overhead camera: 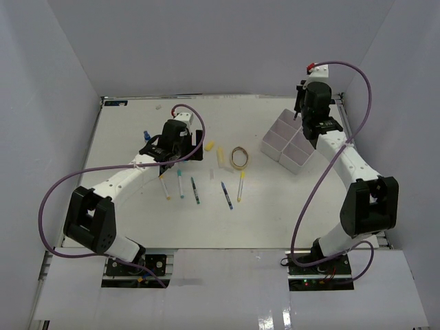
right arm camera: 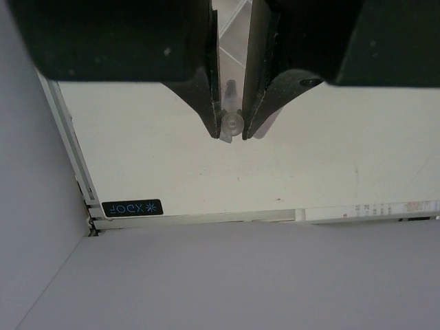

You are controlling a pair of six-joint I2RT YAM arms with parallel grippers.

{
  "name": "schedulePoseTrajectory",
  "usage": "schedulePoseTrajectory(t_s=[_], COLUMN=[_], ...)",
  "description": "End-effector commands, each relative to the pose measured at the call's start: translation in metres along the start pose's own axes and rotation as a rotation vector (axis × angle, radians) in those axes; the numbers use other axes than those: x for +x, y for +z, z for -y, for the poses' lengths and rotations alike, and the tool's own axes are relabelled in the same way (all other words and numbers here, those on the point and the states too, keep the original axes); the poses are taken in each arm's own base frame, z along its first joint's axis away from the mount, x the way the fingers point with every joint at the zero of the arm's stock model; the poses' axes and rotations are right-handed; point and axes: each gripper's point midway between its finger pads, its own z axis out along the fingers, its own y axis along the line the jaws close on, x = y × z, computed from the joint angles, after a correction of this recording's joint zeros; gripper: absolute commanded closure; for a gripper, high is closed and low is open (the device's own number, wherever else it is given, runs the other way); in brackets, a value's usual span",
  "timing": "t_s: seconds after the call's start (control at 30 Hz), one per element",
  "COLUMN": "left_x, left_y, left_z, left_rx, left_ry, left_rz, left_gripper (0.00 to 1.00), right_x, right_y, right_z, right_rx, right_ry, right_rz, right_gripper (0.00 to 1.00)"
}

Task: Sort the stationery into containers
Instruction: Place the pen in the storage box.

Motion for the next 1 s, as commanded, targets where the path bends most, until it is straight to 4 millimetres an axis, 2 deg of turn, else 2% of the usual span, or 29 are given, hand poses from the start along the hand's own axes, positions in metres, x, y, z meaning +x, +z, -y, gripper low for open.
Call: schedulePoseTrajectory(t_s=[0.0,0.17,0.27,0.47,0.63,0.73,0.8,0.83,0.87,0.9,0.93,0.97], left_x=[-0.027,-0.027,-0.027,-0.028,-0.027,-0.027,-0.027,-0.026,-0.025,-0.024,-0.026,-0.023], left_y=[-0.016,-0.015,-0.015,-0.015,-0.015,-0.015,-0.016,-0.017,-0.019,-0.019,-0.021,-0.025], left_z=[0.0,0.001,-0.001,0.0,-0.001,-0.001,-0.002,-0.002,-0.003,-0.003,-0.003,-0.004], left_rx=[-0.002,0.007,0.005,0.014,0.012,0.012,0.004,0.002,-0.004,-0.009,-0.009,-0.015], left_ry=[-0.023,-0.025,-0.031,-0.037,-0.041,-0.05,-0.063,-0.07,-0.08,-0.099,-0.11,-0.122], left_rz=[0.069,0.065,0.065,0.064,0.059,0.061,0.058,0.056,0.05,0.042,0.042,0.028], left_gripper=[0.02,0.02,0.02,0.02,0.02,0.02,0.02,0.02,0.02,0.02,0.02,0.02], right_x=[-0.035,-0.019,0.001,0.026,0.035,0.033,0.025,0.019,0.004,0.005,-0.013,-0.017], right_y=[0.015,0.033,0.044,0.049,0.047,0.041,0.032,0.027,0.016,0.009,-0.005,-0.013], right_z=[-0.003,-0.01,-0.013,-0.021,-0.023,-0.02,-0.02,-0.02,-0.019,-0.016,-0.015,-0.014], right_rx=[-0.005,-0.021,-0.032,-0.066,-0.078,-0.076,-0.085,-0.095,-0.101,-0.101,-0.108,-0.113], right_ry=[0.008,0.0,-0.038,-0.037,-0.043,-0.043,-0.041,-0.038,-0.031,-0.032,0.006,0.01], right_rz=[0.106,0.077,0.038,-0.013,-0.036,-0.037,-0.027,-0.017,0.016,0.007,0.04,0.043], right_gripper=[0.91,0.88,0.83,0.69,0.61,0.59,0.57,0.54,0.5,0.45,0.33,0.28])
